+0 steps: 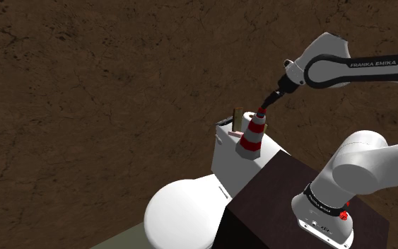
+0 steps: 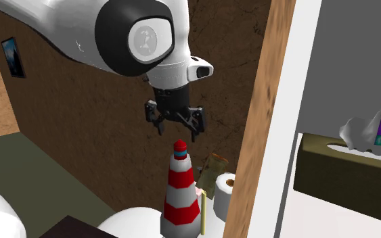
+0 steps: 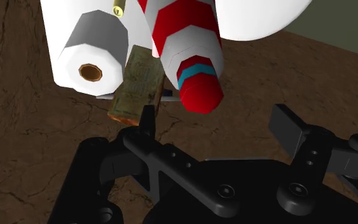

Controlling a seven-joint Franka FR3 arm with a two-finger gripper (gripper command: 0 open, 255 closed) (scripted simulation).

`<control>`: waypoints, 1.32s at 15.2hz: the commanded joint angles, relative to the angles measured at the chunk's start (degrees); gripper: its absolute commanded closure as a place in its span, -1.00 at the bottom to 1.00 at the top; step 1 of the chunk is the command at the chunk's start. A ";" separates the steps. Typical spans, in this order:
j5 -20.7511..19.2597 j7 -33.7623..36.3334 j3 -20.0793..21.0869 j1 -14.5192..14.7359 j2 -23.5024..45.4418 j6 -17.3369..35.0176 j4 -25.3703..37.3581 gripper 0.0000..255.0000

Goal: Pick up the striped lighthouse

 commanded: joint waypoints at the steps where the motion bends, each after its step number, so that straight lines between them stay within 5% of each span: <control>1: -0.05 -0.88 -1.22 0.25 1.14 2.90 -1.16 -1.00; 8: -0.51 -1.89 -2.87 0.39 3.68 8.37 -4.16 -1.00; 9: -0.51 -1.95 -2.93 0.39 3.73 8.32 -4.07 1.00; 20: -0.36 -1.51 -2.25 0.30 2.67 6.36 -3.13 1.00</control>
